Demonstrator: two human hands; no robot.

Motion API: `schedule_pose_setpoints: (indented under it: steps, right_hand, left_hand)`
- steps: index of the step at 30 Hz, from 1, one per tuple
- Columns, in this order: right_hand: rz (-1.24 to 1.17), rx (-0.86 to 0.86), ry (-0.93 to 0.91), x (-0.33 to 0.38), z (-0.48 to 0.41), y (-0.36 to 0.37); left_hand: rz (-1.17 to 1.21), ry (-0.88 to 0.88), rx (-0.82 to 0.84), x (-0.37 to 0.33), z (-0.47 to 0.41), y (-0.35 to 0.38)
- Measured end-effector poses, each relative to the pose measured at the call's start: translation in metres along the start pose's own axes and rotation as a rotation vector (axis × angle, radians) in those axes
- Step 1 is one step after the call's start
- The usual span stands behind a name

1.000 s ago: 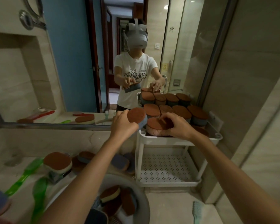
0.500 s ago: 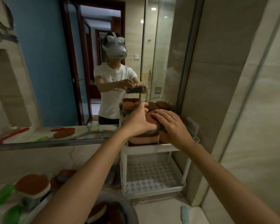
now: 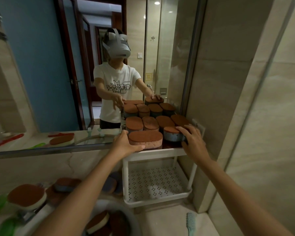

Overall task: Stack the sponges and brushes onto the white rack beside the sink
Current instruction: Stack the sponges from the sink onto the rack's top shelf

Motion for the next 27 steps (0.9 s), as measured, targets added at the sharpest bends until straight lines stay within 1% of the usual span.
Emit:
schedule_pose_setpoints:
  steps: [3, 10, 17, 21, 25, 27]
  right_hand:
    - [-0.001, 0.019, 0.007, 0.001, 0.001, 0.006]
    - [0.025, 0.076, 0.087, -0.007, 0.008, 0.009]
    - [-0.042, 0.072, 0.161, -0.010, 0.016, 0.011]
    - [-0.048, 0.063, 0.161, -0.012, 0.016, 0.009]
    - [0.063, 0.070, 0.156, -0.013, 0.016, 0.008]
    - [0.178, 0.026, 0.093, -0.002, 0.015, 0.002]
  left_hand:
    - [-0.008, 0.003, 0.014, -0.002, 0.000, 0.003]
    - [0.103, 0.001, -0.015, -0.001, 0.001, 0.009]
    - [0.163, 0.029, -0.066, 0.000, 0.006, 0.010]
    - [0.169, 0.041, -0.070, -0.004, 0.007, 0.011]
    - [0.166, 0.032, -0.064, -0.004, 0.008, 0.015]
    - [0.160, 0.025, -0.074, -0.004, 0.009, 0.016]
Point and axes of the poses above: each hand's wrist, its own z-axis away from the middle knuckle, its own y-axis out of the palm, x = y × z, the point moved 10 cm from there along -z, towards the middle knuckle, and after that the axes turned 2 degrees about -z, right-handed, at the moved point
